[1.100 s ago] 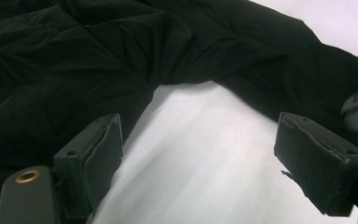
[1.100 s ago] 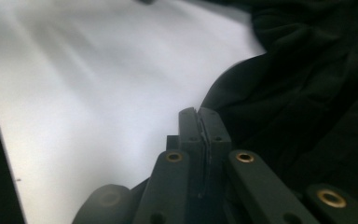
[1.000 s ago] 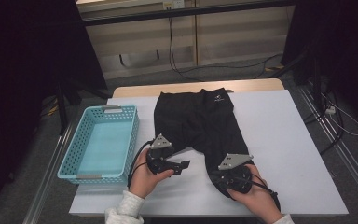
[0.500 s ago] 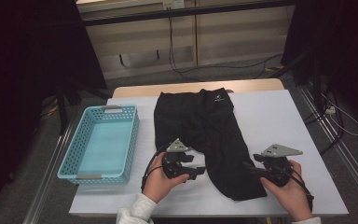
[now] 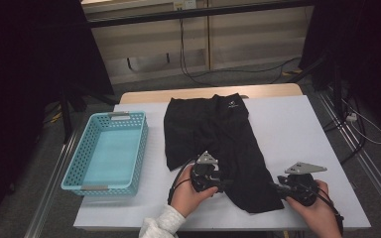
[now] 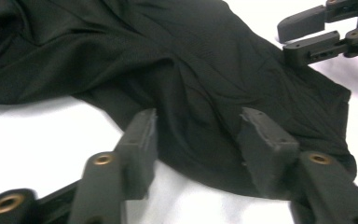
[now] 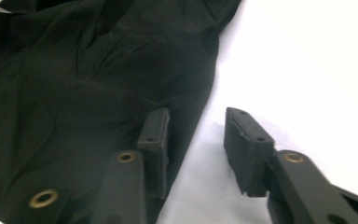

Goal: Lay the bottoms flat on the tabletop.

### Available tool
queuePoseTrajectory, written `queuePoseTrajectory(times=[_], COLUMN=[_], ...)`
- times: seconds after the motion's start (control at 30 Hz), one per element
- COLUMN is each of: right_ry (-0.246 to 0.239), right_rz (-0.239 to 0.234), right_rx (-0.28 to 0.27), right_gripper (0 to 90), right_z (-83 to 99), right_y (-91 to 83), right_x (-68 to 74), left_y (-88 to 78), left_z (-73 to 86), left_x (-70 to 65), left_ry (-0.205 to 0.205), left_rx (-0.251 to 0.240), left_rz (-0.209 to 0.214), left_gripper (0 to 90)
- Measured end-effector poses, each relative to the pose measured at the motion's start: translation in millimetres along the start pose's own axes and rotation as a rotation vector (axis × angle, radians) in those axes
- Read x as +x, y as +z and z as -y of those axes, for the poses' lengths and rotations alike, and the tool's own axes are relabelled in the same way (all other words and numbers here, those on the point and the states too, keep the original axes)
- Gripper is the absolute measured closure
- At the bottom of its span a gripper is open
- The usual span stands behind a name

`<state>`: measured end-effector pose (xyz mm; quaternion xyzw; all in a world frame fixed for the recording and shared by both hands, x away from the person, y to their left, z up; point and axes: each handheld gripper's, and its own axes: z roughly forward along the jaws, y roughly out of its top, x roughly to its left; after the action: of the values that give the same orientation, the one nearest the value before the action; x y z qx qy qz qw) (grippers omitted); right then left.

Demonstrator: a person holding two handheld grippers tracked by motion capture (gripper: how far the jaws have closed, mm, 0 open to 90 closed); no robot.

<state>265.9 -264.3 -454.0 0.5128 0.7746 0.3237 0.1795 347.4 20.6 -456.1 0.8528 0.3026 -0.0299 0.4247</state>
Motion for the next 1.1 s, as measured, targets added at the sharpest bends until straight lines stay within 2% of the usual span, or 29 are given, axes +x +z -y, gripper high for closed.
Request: queuePoseTrajectory(times=[0.07, 0.1, 0.2, 0.3, 0.4, 0.5, 0.6, 0.7, 0.77, 0.93, 0.97, 1.07, 1.1], right_ry=[-0.020, -0.019, -0.032, -0.062, -0.037, -0.023, -0.009, 0.013, 0.032, -0.008, -0.003, -0.008, -0.014], right_rz=[-0.005, -0.016, -0.062, -0.054, -0.064, -0.044, -0.022, -0.006, -0.018, 0.001, -0.001, 0.004, 0.007], right_rx=[-0.007, -0.006, -0.015, -0.020, -0.050, -0.097, -0.121, -0.115, -0.101, -0.053, -0.050, -0.056, -0.053], right_gripper=[70.7, 78.5, 89.2, 90.0, 90.0, 90.0, 90.0, 90.0, 90.0, 90.0, 90.0, 89.0, 89.0], right_z=[0.1, -0.4, -1.4, -4.1, -8.0, -12.6, -16.6, -19.0, -18.6, -15.5, -15.0, -11.5, -10.2], right_y=[1.2, 1.7, 5.2, 6.7, 3.9, -1.8, -2.1, 4.7, 11.3, 17.5, 16.4, 14.0, 13.4], right_x=[2.3, 3.4, 6.2, 8.3, 5.2, -1.9, -9.3, -16.3, -19.2, -18.0, -18.4, -18.5, -18.1], left_y=[1.4, 1.7, 0.5, -0.7, -3.9, -11.3, -16.9, -17.7, -15.0, -11.8, -11.9, -13.8, -14.6], left_z=[0.5, 0.8, 1.3, 2.4, 1.2, -2.0, -3.9, -2.7, -0.7, 0.5, 0.4, -0.1, -0.7], left_x=[0.5, 1.0, 2.7, 3.8, 4.3, 8.4, 14.5, 22.6, 24.1, 20.5, 19.5, 18.5, 18.6], left_ry=[-0.007, -0.007, -0.019, -0.028, -0.041, -0.054, -0.071, -0.083, -0.091, -0.077, -0.074, -0.065, -0.056], left_rx=[0.009, 0.011, 0.014, 0.030, 0.038, 0.022, 0.002, 0.003, 0.014, 0.034, 0.037, 0.012, 0.008], left_rz=[0.000, -0.002, -0.010, 0.003, 0.010, 0.021, 0.019, 0.009, 0.019, 0.032, 0.033, 0.030, 0.025], left_gripper=[52.1, 53.6, 59.5, 70.4, 77.4, 81.7, 84.7, 86.4, 88.1, 90.0, 90.0, 89.7, 86.4])
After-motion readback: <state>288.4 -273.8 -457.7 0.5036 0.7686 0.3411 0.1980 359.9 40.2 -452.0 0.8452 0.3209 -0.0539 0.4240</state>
